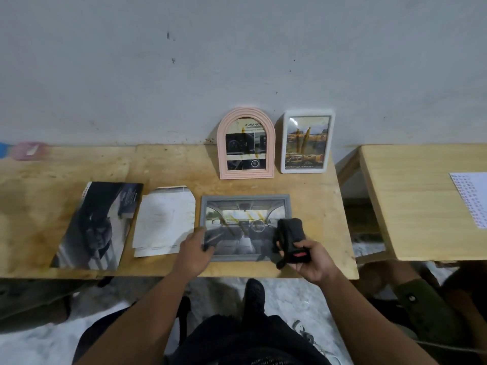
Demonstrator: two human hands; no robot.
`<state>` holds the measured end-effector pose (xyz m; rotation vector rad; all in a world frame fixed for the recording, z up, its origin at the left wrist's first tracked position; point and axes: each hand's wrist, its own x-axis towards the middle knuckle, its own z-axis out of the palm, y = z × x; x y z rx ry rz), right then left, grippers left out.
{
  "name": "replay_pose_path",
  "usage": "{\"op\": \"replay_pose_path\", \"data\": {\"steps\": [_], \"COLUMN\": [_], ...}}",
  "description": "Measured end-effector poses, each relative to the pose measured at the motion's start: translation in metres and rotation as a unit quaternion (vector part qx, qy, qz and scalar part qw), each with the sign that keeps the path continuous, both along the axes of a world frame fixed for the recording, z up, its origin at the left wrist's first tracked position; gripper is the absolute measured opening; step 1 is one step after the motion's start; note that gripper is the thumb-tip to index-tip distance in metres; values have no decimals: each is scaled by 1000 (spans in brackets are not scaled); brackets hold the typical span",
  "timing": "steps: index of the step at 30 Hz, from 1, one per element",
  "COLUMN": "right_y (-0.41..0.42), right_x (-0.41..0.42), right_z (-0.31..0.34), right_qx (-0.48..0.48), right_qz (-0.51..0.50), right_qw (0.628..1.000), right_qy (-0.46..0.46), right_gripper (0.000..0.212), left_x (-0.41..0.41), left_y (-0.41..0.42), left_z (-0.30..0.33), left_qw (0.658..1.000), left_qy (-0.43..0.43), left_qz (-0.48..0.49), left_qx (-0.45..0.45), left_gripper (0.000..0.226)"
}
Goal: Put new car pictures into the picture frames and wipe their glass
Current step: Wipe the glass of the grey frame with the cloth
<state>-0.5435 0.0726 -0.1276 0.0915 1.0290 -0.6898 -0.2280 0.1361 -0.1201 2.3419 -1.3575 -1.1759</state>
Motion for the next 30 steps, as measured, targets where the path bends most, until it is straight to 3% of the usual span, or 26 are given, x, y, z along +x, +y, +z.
{"op": "replay_pose_path", "data": {"steps": [5,7,9,12,16,17,23,30], "right_y": [0,-15,-36,-67,-68,-62,-58,-15], "right_x": [59,89,117,156,184,186,190,179], "right_z": [3,11,14,4,-48,-59,-67,-48], "right_qx": [-51,-159,-307,-490,-557,-547,-549,-563], "right_qz": [116,190,264,356,542,576,554,596], "right_qw": [979,927,817,601,333,289,268,256], "right_qy": [161,282,410,522,535,534,566,512], "right_gripper": [36,29,19,35,47,48,46,40], "left_x": [21,29,34,39,43,45,61,59], "left_y": [20,21,20,13,7,7,1,4], "left_z": [-27,-39,-50,-67,-90,-94,-104,-109], "left_qw": [992,985,970,940,927,927,918,915], "left_qy": [-93,-113,-153,-220,-241,-239,-256,-267], "left_qz": [-88,-132,-190,-262,-280,-281,-285,-281], "left_qx": [-18,-10,-9,-17,-57,-70,-104,-107], "left_gripper": [79,92,108,129,131,131,140,143]}}
